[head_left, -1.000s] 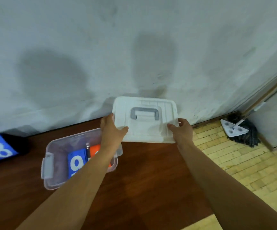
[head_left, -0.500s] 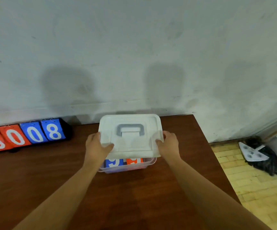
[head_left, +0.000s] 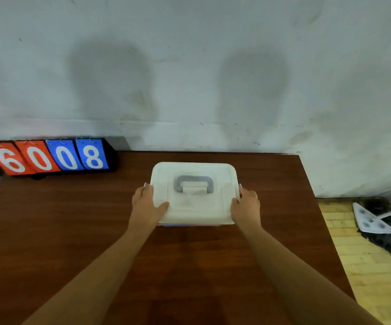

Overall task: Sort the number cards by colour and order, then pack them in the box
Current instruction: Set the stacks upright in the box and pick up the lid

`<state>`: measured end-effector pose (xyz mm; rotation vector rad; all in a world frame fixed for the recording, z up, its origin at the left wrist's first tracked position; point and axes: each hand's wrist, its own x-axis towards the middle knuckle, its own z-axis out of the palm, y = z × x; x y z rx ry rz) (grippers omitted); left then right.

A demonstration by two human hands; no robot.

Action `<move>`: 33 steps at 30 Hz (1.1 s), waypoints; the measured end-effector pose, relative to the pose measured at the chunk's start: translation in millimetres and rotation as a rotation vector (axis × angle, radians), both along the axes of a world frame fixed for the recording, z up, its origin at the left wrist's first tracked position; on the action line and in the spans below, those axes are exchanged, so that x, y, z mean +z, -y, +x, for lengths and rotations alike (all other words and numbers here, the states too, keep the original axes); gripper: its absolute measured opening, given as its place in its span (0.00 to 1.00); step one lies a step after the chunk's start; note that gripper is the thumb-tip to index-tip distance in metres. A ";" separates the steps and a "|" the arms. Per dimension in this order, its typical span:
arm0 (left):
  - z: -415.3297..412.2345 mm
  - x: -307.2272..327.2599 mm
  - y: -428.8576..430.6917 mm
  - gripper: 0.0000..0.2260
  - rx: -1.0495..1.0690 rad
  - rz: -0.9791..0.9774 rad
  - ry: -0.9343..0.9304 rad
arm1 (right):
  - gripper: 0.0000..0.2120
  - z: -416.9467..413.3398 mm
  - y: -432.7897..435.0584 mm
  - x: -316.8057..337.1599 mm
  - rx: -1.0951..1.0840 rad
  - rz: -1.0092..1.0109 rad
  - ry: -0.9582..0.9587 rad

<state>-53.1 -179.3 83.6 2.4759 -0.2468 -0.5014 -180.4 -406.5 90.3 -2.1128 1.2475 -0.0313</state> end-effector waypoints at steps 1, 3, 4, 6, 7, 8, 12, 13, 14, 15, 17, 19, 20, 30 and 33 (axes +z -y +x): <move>-2.8 -1.8 1.1 0.33 -0.003 0.003 -0.002 | 0.21 -2.1 1.0 -2.6 -0.005 0.000 -0.012; -10.4 -4.4 2.1 0.34 -0.002 -0.005 -0.004 | 0.22 -7.8 2.3 -6.6 -0.005 0.003 -0.031; -12.9 -5.5 2.0 0.33 -0.008 -0.009 -0.004 | 0.23 -10.0 2.7 -7.5 -0.004 0.012 -0.028; -13.4 -7.4 0.7 0.32 -0.012 -0.021 -0.016 | 0.23 -11.8 4.0 -9.7 -0.006 0.039 -0.013; -12.4 -7.6 0.2 0.32 -0.010 -0.029 -0.025 | 0.23 -12.1 4.7 -10.0 -0.014 0.053 -0.006; -11.5 -7.4 -0.2 0.32 -0.007 -0.033 -0.027 | 0.23 -12.2 5.5 -10.5 -0.030 0.062 0.002; -9.1 -7.4 -2.7 0.36 0.082 0.005 -0.030 | 0.32 -12.8 11.8 -7.1 -0.129 0.160 0.008; -8.3 -7.2 -4.0 0.40 0.132 0.005 -0.068 | 0.34 -11.9 13.3 -5.3 -0.173 0.241 0.023; -7.1 -7.2 -5.0 0.43 0.183 -0.014 -0.129 | 0.35 -11.5 15.0 -4.6 -0.217 0.320 0.055; -6.1 -7.7 -6.0 0.45 0.226 -0.052 -0.204 | 0.33 -11.1 16.4 -4.6 -0.252 0.379 0.090; -7.4 -8.2 -6.6 0.42 0.285 -0.154 -0.312 | 0.31 -11.6 18.2 -7.0 -0.281 0.407 0.124; -7.7 -7.0 -8.1 0.37 0.330 -0.204 -0.310 | 0.32 -11.7 18.9 -9.4 -0.285 0.363 0.135; -6.5 -5.4 -8.5 0.35 0.329 -0.202 -0.280 | 0.32 -11.0 18.5 -9.6 -0.270 0.330 0.130; -9.5 -1.2 -1.2 0.21 0.193 -0.109 0.026 | 0.17 0.9 -0.2 -5.6 -0.202 0.027 0.106; -8.8 0.9 -0.8 0.19 0.183 -0.097 0.037 | 0.12 2.5 -4.8 -4.5 -0.141 -0.059 0.072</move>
